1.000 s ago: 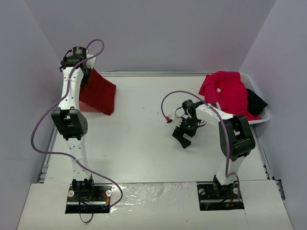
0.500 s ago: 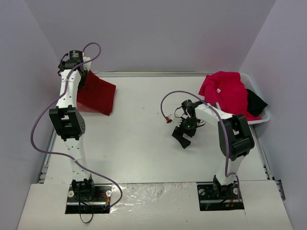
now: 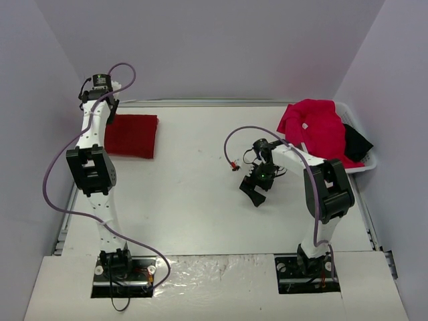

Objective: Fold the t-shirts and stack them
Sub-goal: Put the neatly folded tshirt into the corner of the board with the left arm

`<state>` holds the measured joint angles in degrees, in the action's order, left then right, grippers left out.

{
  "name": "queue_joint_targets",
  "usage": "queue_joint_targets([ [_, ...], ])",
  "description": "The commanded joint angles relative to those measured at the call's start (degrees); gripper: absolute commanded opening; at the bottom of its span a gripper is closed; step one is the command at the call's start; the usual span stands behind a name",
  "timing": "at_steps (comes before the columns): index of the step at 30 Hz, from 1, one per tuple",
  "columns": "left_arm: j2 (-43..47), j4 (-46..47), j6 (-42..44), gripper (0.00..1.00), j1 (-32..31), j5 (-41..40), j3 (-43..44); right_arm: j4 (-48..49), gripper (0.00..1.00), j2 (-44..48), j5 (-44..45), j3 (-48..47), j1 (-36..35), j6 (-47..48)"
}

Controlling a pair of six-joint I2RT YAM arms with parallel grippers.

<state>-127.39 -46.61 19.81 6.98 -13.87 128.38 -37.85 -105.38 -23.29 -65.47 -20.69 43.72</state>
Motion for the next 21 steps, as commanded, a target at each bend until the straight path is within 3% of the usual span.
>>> queue_joint_targets([
  [1,4.1,3.2,0.5,0.44,0.8,-4.8,-0.9,0.6,1.00,-7.1,4.1,5.4,1.1,0.7],
  [6,6.8,1.5,0.3,0.49,0.7,-4.9,-0.7,0.6,1.00,-6.3,4.0,5.5,1.2,0.6],
  [9,10.4,-3.1,-1.6,0.49,0.7,-1.0,-0.1,0.6,1.00,-5.0,3.4,5.3,1.2,0.5],
  [11,12.9,-5.5,-3.9,0.50,0.7,5.8,-1.0,0.6,1.00,-4.0,2.7,5.0,1.2,0.4],
  [14,21.1,-5.9,-6.5,0.50,0.7,16.7,-8.7,0.3,1.00,-1.4,1.5,4.0,1.2,0.0],
  [17,31.5,-1.7,-7.9,0.53,0.0,25.3,-22.0,0.3,1.00,2.4,-0.5,3.2,1.3,0.2],
  [21,45.6,6.9,-5.4,0.58,-4.5,29.2,-40.1,0.7,1.00,7.8,-3.2,-0.3,2.5,-3.0],
])
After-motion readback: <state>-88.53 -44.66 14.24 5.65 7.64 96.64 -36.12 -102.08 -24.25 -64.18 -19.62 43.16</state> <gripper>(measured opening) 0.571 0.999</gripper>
